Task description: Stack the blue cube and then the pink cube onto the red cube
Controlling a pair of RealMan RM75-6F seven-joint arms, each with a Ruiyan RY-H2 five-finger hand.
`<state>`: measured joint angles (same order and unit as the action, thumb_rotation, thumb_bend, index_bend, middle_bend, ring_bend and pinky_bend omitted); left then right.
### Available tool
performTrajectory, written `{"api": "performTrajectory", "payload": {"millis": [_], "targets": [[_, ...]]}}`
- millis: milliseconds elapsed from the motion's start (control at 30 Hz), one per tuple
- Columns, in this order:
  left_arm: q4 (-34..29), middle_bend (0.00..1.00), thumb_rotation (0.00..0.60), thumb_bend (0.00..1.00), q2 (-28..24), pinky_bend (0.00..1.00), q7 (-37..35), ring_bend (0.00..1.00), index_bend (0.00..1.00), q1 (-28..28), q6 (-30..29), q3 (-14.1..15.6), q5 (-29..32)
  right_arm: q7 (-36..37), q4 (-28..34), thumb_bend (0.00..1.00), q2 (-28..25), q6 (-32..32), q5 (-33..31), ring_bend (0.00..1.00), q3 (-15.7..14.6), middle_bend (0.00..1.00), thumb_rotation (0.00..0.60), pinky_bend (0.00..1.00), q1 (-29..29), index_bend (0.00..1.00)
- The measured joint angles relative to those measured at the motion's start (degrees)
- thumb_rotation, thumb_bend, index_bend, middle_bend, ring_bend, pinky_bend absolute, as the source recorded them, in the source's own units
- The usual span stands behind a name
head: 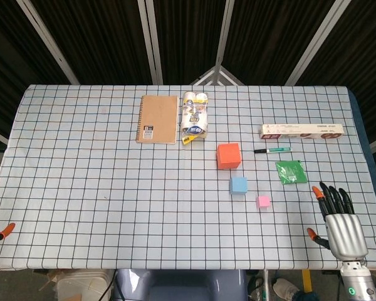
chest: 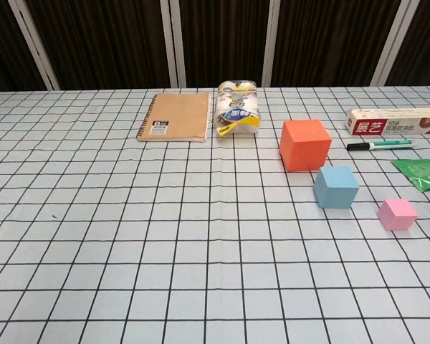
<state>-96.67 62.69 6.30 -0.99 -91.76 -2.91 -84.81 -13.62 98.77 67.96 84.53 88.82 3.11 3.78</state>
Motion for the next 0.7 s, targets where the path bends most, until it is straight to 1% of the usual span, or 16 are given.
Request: {"api": "performTrajectory", "payload": {"millis": [167,267,367,400,500,600,633,700], "targets": [[-0.06,0.0,0.6,0.13,0.08,0.0,0.3,0.0,0.08,-0.07,0.07,-0.33,0.91,-2.94,4.74,0.24,-0.32,-8.21,-5.42,0.0,2.63,0.0,0.6,0.0,4.71,0.0],[-0.14,0.0,0.6,0.13,0.16,0.0,0.52,0.0,0.08,0.11,0.38,-0.55,1.24,-7.68,7.98,0.24,-0.1,-13.13,-11.53,0.0,5.22,0.0,0.6,0.0,8.83,0.0],[-0.19,0.0,0.6,0.13,0.16,0.0,0.87,0.0,0.08,0.4,1.08,-0.61,1.56,-12.9,10.24,0.24,0.65,-16.21,-17.55,0.0,7.57,0.0,0.6,0.0,12.63,0.0],[-0.2,0.0,0.6,0.13,0.13,0.0,0.96,0.0,0.08,0.5,1.29,-0.66,1.73,-15.34,11.03,0.24,1.17,-17.27,-20.52,0.0,8.58,0.0,0.6,0.0,14.38,0.0],[-0.22,0.0,0.6,0.13,0.02,0.0,0.82,0.0,0.08,0.66,1.57,-0.97,2.4,-21.3,12.61,0.24,2.86,-18.86,-28.28,0.0,10.8,0.0,0.6,0.0,18.58,0.0],[-0.17,0.0,0.6,0.13,-0.23,0.0,0.28,0.0,0.08,0.75,1.98,-1.21,3.12,-26.34,13.34,0.24,5.5,-18.86,-36.1,0.0,12.72,0.0,0.6,0.0,22.42,0.01],[-0.16,0.0,0.6,0.13,-0.32,0.0,0.07,0.0,0.08,0.77,2.11,-1.27,3.29,-27.8,13.38,0.24,6.5,-18.56,-38.41,0.0,13.23,0.0,0.6,0.0,23.55,0.02],[-0.11,0.0,0.6,0.13,-0.51,0.0,-0.39,0.0,0.08,0.84,2.33,-1.37,3.5,-31.0,13.1,0.24,9.09,-17.65,-43.6,0.0,14.29,0.0,0.6,0.0,26.28,0.07]]}}
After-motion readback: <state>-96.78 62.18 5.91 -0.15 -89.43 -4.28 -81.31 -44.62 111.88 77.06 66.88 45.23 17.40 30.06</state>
